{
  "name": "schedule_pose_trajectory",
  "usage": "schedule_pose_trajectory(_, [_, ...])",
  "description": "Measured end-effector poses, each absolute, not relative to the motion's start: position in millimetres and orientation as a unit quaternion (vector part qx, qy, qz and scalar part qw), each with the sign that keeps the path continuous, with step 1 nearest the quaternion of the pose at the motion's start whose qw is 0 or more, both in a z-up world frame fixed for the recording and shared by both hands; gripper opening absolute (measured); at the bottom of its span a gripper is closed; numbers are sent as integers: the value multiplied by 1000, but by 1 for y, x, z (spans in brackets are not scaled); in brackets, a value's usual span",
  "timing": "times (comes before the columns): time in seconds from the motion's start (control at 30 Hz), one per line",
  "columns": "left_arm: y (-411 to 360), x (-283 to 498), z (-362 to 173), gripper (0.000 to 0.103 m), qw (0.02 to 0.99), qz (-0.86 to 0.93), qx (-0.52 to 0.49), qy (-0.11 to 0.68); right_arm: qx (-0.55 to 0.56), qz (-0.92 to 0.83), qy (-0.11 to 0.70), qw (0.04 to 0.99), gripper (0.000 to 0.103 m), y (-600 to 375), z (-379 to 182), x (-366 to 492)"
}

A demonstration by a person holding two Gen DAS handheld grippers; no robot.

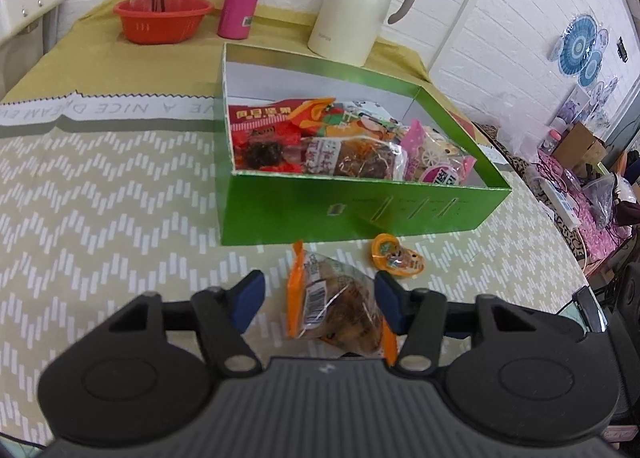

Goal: Organize snacks
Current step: 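Close both grippers on the clear bag of round brown snacks, then lower the clear snack bag into the green box and open both grippers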

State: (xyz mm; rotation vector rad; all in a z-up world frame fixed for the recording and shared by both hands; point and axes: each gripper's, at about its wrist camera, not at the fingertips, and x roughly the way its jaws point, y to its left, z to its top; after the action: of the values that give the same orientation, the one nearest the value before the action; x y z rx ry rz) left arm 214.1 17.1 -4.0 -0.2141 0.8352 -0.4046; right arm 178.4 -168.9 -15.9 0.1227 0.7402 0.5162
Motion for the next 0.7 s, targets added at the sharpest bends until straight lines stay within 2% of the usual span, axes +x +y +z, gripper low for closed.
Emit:
schedule_pose_trajectory(0.1, [22,214,-8,37,881,-212,-127,404,51,251,355,899,103,-168,-16,177])
schedule_pose_trajectory(0.2, [24,211,-8,38,881,-219,-124,400,54,253,353,899,96,-165,-16,180])
schedule_pose_trajectory(0.5, [48,214,-22,43,860,-228,-198,412,45,253,341,904,96,-162,-18,179])
schedule_pose_trajectory(0.63, [44,210,-19,43,870,-229,-171,403,34,254,336,906,96,-157,-18,181])
schedule_pose_trajectory(0.7, [43,210,-20,43,872,-228,-165,401,11,253,325,911,88,-152,-20,180])
